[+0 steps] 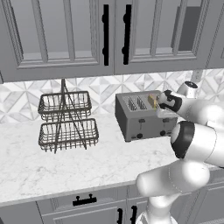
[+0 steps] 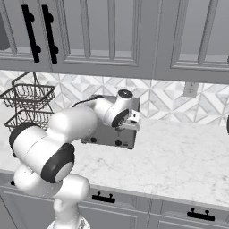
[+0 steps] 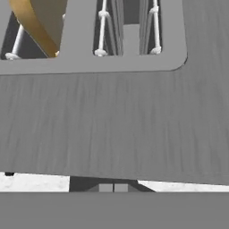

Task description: Start the toaster. Once the lever pops up, take the bread to the plate on the dining counter.

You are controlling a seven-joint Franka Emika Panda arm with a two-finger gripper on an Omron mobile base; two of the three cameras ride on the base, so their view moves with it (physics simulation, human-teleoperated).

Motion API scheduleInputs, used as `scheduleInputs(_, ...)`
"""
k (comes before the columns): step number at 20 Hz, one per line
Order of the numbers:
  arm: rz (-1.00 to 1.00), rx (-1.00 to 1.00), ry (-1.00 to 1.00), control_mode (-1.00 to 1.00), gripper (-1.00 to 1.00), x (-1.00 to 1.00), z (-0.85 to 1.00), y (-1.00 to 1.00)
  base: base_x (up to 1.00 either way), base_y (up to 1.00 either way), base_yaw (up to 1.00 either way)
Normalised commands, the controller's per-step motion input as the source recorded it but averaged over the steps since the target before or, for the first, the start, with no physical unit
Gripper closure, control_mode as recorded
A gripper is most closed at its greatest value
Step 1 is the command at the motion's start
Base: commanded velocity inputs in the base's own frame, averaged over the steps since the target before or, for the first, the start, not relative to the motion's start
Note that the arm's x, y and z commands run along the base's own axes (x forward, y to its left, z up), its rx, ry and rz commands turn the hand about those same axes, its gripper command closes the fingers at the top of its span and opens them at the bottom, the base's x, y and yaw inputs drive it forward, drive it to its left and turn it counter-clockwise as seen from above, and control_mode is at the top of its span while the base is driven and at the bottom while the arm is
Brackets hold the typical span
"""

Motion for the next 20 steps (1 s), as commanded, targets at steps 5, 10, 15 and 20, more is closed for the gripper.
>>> scheduleInputs(5, 0.01, 0.01, 0.0, -1.0, 1.0, 0.0, -0.65, 0.03, 0.0, 0.0, 0.0)
scheduleInputs(10, 0.01, 0.01, 0.0, -1.0, 1.0, -0.01, -0.88, 0.03, 0.0, 0.0, 0.0)
scheduleInputs(15, 0.0, 0.0, -0.09, -1.0, 1.0, -0.32, -0.1, 0.0, 0.0, 0.0, 0.0)
scheduleInputs(20, 0.0, 0.0, -0.21, -1.0, 1.0, -0.93, 0.98, 0.0, 0.0, 0.0, 0.0)
